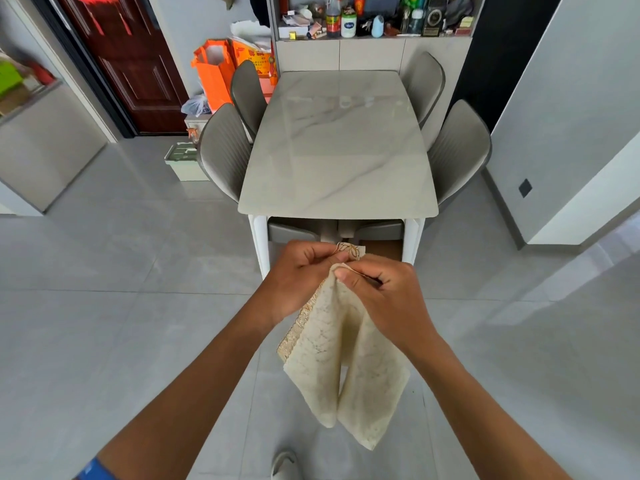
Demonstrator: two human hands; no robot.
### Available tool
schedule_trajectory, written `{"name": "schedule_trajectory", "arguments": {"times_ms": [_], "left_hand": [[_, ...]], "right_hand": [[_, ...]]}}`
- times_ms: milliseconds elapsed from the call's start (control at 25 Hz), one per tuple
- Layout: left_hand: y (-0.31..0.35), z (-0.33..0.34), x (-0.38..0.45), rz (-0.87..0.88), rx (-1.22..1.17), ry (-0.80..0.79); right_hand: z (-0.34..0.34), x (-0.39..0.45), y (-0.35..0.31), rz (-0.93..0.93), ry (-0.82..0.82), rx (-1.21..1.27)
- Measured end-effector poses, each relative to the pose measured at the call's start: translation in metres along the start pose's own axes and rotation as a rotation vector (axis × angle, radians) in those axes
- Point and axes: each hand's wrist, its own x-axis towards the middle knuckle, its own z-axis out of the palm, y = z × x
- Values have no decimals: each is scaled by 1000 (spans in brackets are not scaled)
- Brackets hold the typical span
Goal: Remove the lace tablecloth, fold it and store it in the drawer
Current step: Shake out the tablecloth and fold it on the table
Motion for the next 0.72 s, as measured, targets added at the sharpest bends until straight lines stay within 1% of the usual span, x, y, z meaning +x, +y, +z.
{"name": "schedule_trajectory", "arguments": {"times_ms": [200,360,520,560,640,720], "left_hand": [[-7,-4,-5,-29,-43,-62],[-11,-3,-8,-44,-17,-93],[-17,-11,-12,-6,42,-232],[-19,-11,-14,13,80,-228],[-23,-6,-13,57,143,-158],[-23,-1,-12,117,171,-95]], "right_hand": [[2,-5,-1,161,81,89],[4,-9,3,214,103,73],[4,-10,4,210,107,107],[6,-10,5,209,108,112],[10,-8,5,228,130,150],[8,-3,9,280,115,286]]}}
